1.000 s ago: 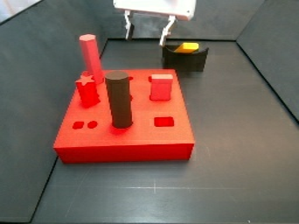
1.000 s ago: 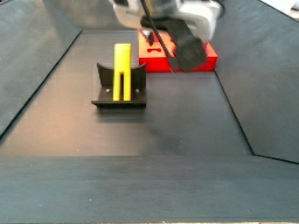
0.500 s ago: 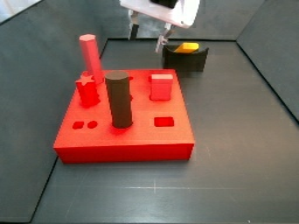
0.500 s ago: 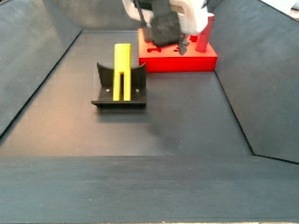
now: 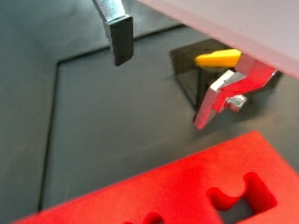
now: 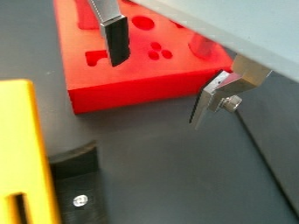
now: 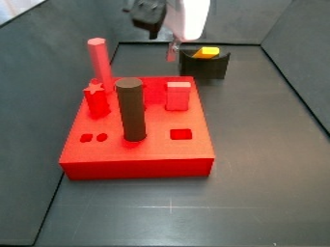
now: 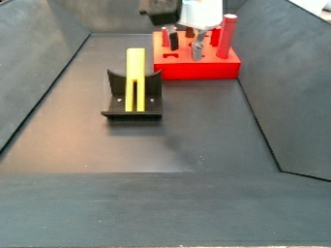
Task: Pick up the square-circle object. Move up. Place the square-circle object on the fixture. Regrasp the square-circle object. Move to above the board. Insert the square-circle object.
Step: Regrasp the square-circle object.
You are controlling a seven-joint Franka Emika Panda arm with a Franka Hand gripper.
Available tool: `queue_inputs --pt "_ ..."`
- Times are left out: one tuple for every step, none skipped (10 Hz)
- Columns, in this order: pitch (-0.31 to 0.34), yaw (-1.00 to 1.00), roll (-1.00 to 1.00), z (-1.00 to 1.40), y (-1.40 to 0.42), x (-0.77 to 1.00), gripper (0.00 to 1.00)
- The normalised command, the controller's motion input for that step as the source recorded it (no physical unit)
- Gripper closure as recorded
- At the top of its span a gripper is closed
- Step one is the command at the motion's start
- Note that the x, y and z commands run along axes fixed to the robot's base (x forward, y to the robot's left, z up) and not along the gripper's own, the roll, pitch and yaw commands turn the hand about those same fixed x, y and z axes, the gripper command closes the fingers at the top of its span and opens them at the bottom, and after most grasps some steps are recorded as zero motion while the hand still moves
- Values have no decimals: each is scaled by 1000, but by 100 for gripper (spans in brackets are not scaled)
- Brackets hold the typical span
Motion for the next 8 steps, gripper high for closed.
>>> queue_inputs --pt "-360 -1000 839 -3 -14 -42 0" --pt "-341 -1000 838 -7 -11 -43 0" --pt "-308 -1000 834 -8 -8 -38 0" --pt "-242 -1000 830 -12 -6 -36 0" --pt "-170 -984 814 -14 -8 -39 0" --pt "-86 -835 692 -14 -5 -44 0" --pt "85 -554 473 -2 -2 -40 0" --pt "205 -336 322 9 -4 -27 0"
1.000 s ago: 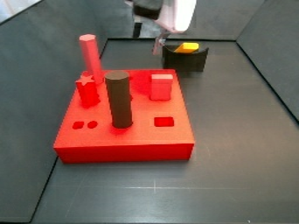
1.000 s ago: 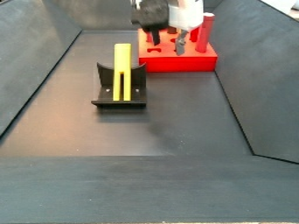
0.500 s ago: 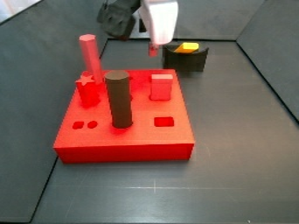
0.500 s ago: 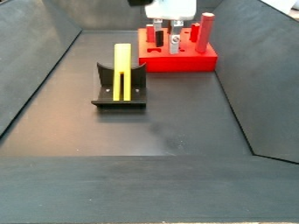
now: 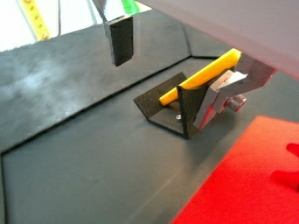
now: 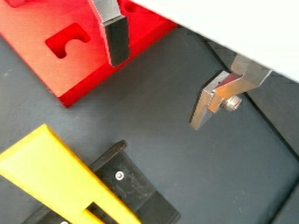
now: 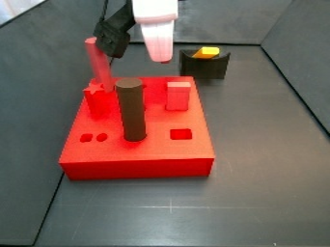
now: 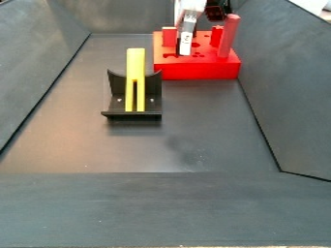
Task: Pick up the square-circle object. Move up. Place the square-circle object on the fixture. Regrasp the square-circle object. Move to above the board. Insert the square-circle object.
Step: Regrasp the square-circle object.
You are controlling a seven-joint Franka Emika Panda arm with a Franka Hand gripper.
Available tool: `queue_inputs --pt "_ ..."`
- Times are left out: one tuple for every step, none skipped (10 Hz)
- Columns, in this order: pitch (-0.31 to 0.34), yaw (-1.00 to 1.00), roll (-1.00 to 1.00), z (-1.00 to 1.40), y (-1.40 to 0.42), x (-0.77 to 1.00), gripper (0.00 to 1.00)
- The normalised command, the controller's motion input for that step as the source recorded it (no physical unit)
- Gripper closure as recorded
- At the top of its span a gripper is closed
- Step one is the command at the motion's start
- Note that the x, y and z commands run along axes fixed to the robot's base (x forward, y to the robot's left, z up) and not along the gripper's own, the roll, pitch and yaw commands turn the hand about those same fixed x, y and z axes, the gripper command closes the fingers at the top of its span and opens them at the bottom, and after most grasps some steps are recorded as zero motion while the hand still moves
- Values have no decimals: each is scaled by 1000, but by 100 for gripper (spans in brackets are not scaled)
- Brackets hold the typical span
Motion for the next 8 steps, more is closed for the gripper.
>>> queue_inputs --pt "250 -220 250 7 -4 -21 0" --pt "242 -149 194 -7 17 -10 0" --pt "216 -81 149 -15 18 8 0" --pt "216 -8 62 -7 2 1000 0" --pt "217 22 54 -11 4 1000 0" --pt "218 63 44 -16 -6 1000 0" --pt "213 71 38 -11 -9 1000 0" --pt "206 81 30 -4 -13 1000 0"
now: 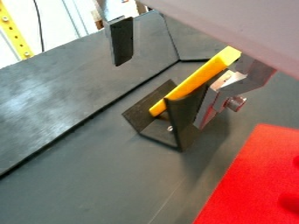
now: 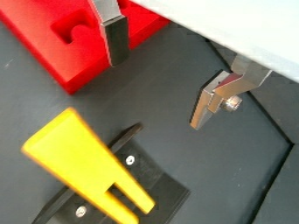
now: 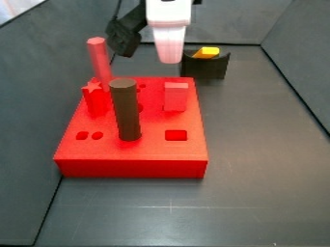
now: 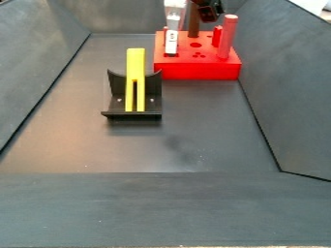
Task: Pick up the square-circle object. Move up. Place the square-circle object on the fixture. Regrasp the square-circle object. Move to above the board. Insert the square-circle object.
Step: Regrasp the square-circle object.
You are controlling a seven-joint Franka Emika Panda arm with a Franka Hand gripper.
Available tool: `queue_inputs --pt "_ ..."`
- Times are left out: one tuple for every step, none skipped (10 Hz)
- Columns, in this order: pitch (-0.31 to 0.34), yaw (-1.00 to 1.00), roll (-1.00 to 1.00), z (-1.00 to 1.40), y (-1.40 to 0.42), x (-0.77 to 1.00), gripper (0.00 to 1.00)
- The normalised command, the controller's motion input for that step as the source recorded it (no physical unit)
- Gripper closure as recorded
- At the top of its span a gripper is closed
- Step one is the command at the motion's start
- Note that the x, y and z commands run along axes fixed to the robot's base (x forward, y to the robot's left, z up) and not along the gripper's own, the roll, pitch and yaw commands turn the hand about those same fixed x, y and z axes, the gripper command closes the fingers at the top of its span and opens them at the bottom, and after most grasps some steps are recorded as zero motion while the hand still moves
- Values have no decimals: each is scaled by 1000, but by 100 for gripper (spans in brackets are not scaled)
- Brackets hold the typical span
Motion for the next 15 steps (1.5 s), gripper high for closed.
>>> queue_inputs --pt "199 84 23 -4 -18 1000 0" --pt "197 85 18 -5 -20 1000 0" --pt "197 86 15 2 -24 1000 0" --pt "198 82 8 0 -27 1000 0" --pt "202 79 7 6 -28 1000 0" --pt "208 78 6 4 -31 958 0" --pt "209 78 1 5 -30 877 0" --pt "214 80 -1 2 -26 772 0" --pt "218 82 0 7 -27 696 0" --pt "225 84 0 4 -28 600 0" --pt "223 87 -2 2 -27 534 0" --pt "224 87 -2 4 -27 490 0" --pt "229 87 3 3 -26 404 0" --pt "233 88 5 6 -27 345 0" --pt "232 90 2 4 -29 271 0"
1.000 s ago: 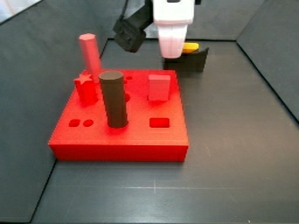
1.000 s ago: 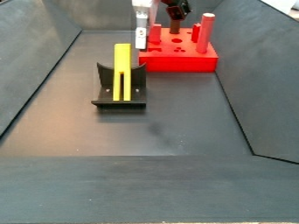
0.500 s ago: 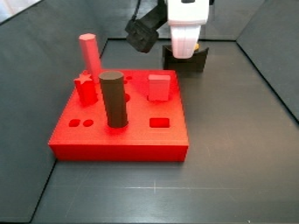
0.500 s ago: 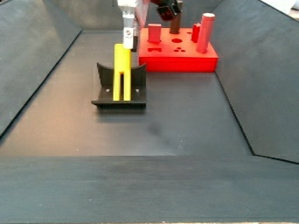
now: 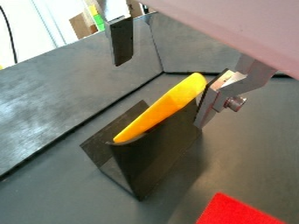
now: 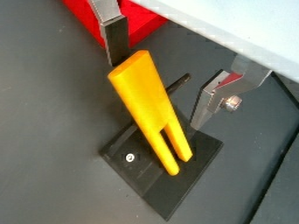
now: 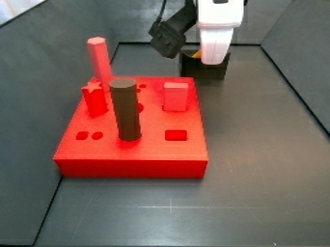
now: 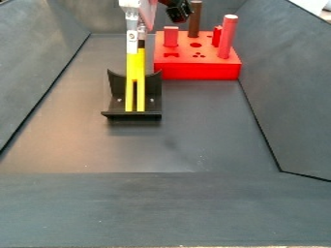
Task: Pick up the square-circle object. Move up. Place the square-circle object on the fixture. Regrasp the square-circle object. Move to above the board. Insert the square-circle object.
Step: Regrasp the square-circle object.
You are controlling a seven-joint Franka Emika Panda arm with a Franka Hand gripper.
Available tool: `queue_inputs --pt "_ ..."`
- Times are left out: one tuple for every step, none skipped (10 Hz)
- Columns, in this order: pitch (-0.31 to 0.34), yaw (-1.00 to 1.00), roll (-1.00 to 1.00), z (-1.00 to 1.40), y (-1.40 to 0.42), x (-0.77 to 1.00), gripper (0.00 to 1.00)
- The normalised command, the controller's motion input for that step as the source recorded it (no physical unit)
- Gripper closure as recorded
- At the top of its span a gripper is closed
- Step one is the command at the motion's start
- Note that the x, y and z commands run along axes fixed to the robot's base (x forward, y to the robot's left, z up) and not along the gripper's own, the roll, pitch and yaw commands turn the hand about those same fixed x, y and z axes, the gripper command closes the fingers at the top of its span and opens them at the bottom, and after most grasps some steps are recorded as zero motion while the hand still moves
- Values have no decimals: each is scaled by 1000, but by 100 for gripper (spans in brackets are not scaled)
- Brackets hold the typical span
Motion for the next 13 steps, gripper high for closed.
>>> queue_inputs --pt "229 90 -2 -3 -27 237 0" --pt "223 92 1 1 -23 164 0" --pt "226 91 3 6 -26 108 0" --pt "216 91 -2 5 -27 76 0" --pt "210 92 -6 2 -23 79 0" --pt "207 92 -7 2 -21 82 0" --pt "207 92 -7 2 -21 82 0" --pt "206 92 -7 3 -22 83 0" --pt "205 91 -7 3 -21 83 0" --pt "205 91 -7 3 -21 83 0" --pt "204 90 -7 3 -21 84 0" --pt "204 90 -6 3 -21 84 0" --pt "204 90 -6 3 -21 84 0"
